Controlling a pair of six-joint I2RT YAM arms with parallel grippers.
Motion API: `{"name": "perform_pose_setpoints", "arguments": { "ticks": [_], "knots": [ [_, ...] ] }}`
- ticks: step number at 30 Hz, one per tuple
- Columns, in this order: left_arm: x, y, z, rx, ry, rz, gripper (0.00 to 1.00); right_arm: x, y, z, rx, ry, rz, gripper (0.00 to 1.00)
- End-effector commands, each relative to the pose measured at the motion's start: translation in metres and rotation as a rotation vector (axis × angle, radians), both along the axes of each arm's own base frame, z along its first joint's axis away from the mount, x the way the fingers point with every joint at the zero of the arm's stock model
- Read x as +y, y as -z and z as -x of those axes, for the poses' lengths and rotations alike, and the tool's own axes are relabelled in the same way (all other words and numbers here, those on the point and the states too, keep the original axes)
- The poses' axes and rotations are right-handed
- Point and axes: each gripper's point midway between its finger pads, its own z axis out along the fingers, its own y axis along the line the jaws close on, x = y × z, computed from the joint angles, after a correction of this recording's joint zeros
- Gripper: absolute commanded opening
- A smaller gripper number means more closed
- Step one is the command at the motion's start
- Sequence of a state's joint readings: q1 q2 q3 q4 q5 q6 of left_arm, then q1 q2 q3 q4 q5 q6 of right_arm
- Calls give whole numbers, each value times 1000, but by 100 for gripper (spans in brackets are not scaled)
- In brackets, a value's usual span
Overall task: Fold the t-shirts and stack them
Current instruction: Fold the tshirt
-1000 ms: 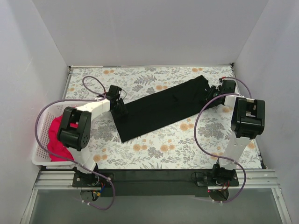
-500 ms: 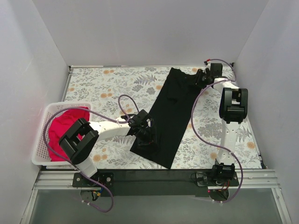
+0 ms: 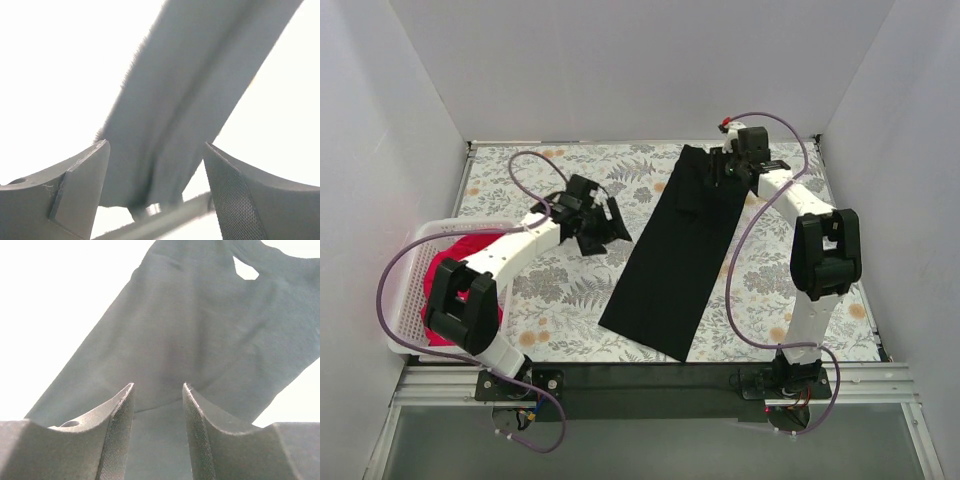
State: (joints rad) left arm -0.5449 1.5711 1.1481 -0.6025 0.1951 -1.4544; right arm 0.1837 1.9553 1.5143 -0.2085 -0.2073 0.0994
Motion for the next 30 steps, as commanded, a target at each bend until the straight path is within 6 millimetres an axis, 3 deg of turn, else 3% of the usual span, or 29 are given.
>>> {"name": "perform_pose_setpoints", "arguments": {
  "ticks": [1,2,4,5,6,8,12,14,18,22,25,30],
  "knots": [
    [56,-12,-46,-103,-91,-107,74,21,-12,13,-92,-42,158,49],
    [67,-13,-56,-137,-105,-151,74,34,-12,16,-102,-51,183,48],
    [89,-11,-71,-152,-154,-188,74,40,-4,14,-100,-34,226,47],
    [103,-10,-79,-170,-198,-225,74,48,-10,8,-123,-26,239,46],
    [109,-3,-77,-164,-207,-243,74,51,0,6,-107,-26,253,46],
    [121,0,-83,-200,-248,-269,74,62,-6,-4,-129,-11,248,45],
    [133,18,-74,-179,-248,-302,73,73,14,-25,-118,9,263,43],
    [131,22,-73,-167,-236,-299,73,79,20,-26,-106,3,253,43],
    [127,22,-71,-170,-221,-280,73,100,29,-5,-67,-54,218,42],
    [128,21,-72,-171,-223,-279,73,138,39,32,-32,-146,198,42],
    [128,21,-71,-171,-223,-279,73,161,47,50,-18,-199,195,42],
    [136,19,-72,-188,-247,-313,73,182,79,81,46,-272,221,42]
  ]
}}
